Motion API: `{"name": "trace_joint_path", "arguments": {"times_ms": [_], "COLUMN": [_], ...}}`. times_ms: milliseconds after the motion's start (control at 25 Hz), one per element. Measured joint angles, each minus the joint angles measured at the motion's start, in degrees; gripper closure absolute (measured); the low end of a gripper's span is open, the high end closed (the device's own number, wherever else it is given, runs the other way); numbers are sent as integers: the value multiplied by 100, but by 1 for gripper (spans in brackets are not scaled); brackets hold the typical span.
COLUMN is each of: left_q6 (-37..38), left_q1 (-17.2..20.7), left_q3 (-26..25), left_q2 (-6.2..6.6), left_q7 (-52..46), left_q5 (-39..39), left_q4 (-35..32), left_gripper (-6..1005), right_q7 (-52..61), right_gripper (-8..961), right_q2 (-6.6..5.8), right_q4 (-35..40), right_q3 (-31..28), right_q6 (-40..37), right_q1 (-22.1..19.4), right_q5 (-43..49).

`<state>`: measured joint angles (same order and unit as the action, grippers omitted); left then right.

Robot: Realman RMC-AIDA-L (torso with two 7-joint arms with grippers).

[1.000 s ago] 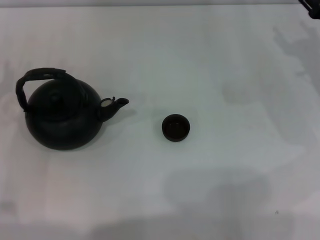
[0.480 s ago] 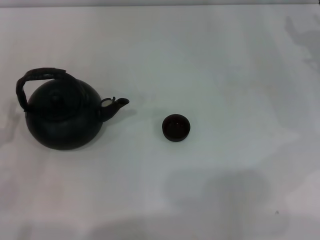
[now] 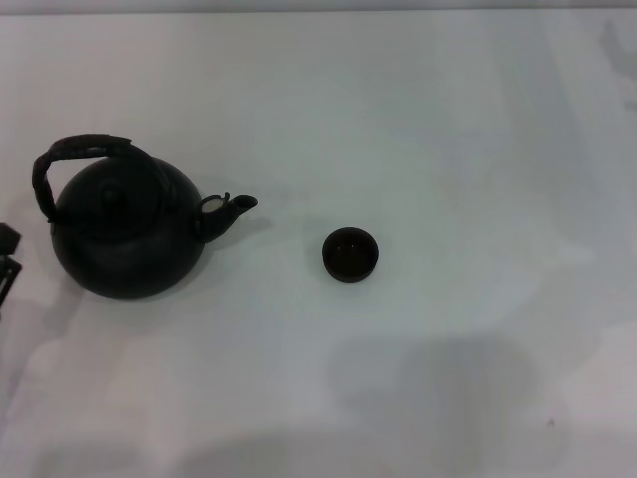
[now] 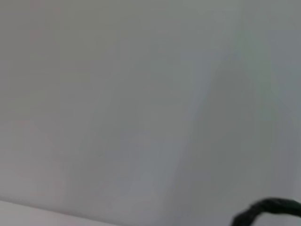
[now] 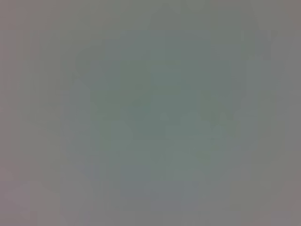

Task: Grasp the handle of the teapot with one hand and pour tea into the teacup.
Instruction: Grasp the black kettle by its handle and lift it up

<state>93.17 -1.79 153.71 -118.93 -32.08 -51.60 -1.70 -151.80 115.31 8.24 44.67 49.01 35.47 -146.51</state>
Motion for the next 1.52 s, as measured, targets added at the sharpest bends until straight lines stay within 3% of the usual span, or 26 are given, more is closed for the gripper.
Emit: {"name": "trace_joint_path", "arguments": {"times_ms": [600,1040,1240,1520], "left_q6": [-562,-759,-745,-760], "left_q1": [-815,-826,-808,-838], "left_q3": [-15,-1,1,-4], "left_q2": [1,-16,-16,-17], "left_q7": [58,31,21,18], "left_q5": [188,209,212,192], "left_q4": [130,57,45,-9], "left_gripper": [252,336,546,711], "right_q7": [-7,-6,-4,10], "right_gripper": [95,95,95,95], "right_q2": [10,26,27,25], "right_q4": [2,2,2,2], "right_q3": [-117,-236,-234,-230], "right_q6": [-92,-103,-104,-103], "right_q1": [13,13,13,5], "right_q5": [-8,-10,-9,-9]}}
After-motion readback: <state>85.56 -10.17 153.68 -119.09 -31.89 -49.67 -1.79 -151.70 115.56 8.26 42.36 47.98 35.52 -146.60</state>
